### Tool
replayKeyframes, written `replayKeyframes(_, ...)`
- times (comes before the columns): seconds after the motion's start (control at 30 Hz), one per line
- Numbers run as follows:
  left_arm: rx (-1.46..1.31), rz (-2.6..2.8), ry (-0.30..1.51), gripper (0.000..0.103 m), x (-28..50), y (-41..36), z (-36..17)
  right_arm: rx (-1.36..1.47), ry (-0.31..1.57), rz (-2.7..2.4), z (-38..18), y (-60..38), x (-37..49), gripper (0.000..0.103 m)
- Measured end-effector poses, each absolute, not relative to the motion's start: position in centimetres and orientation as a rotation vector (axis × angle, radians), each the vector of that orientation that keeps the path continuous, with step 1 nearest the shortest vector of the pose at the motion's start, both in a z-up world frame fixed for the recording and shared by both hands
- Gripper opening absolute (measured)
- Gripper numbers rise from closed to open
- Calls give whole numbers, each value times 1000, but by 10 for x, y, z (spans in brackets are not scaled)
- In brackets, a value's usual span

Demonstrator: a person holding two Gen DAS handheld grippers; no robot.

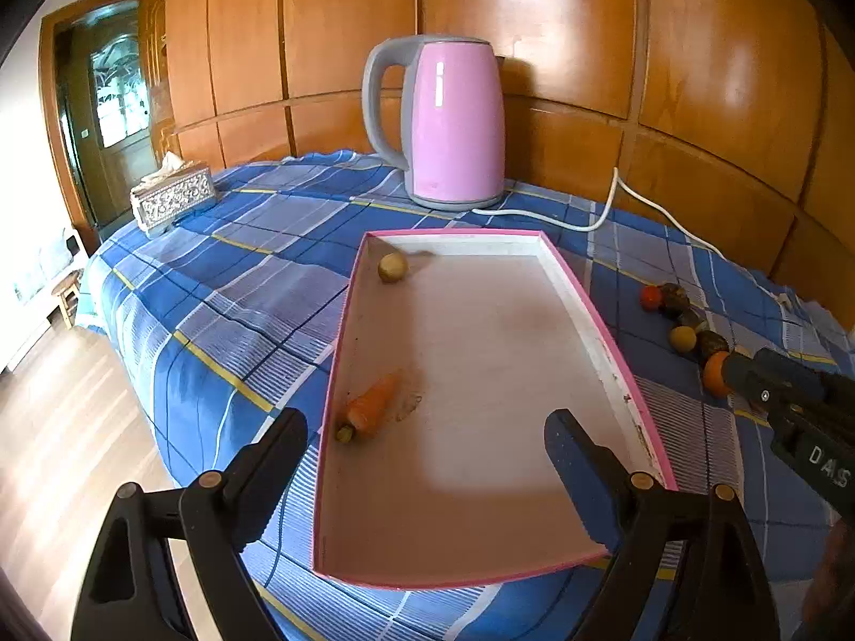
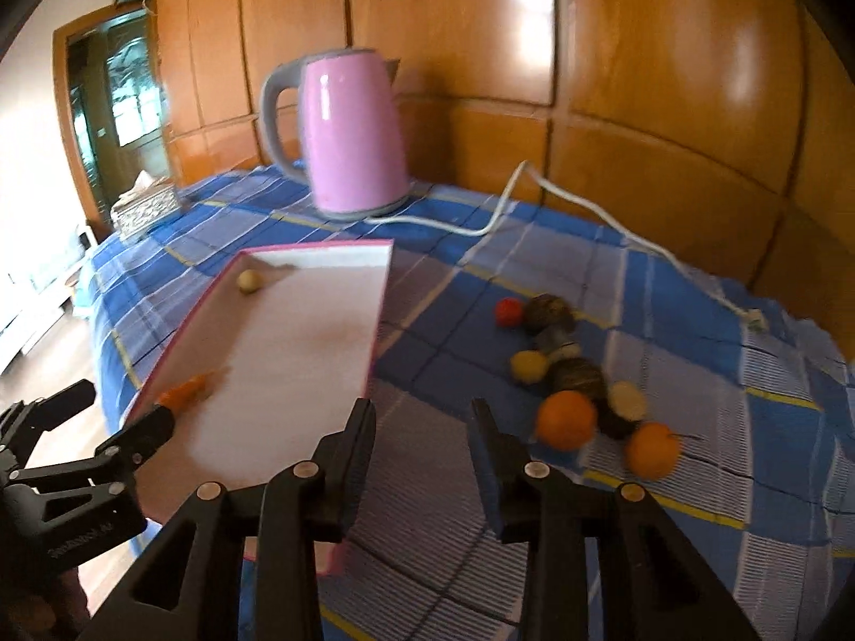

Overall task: Organize fruits
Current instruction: 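Move the left gripper back toward the row of fruits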

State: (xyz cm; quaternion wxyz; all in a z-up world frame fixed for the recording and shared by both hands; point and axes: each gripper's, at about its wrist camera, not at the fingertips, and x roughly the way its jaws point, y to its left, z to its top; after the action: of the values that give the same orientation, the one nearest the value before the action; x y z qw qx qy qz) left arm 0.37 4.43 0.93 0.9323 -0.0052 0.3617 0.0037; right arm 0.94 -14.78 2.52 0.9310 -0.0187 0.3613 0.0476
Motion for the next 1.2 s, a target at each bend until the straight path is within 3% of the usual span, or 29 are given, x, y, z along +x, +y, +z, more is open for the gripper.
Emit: replayKeyframes(1.2,24,-52,747,94,0,18,13,178,802,-63,9,-244,-18,36)
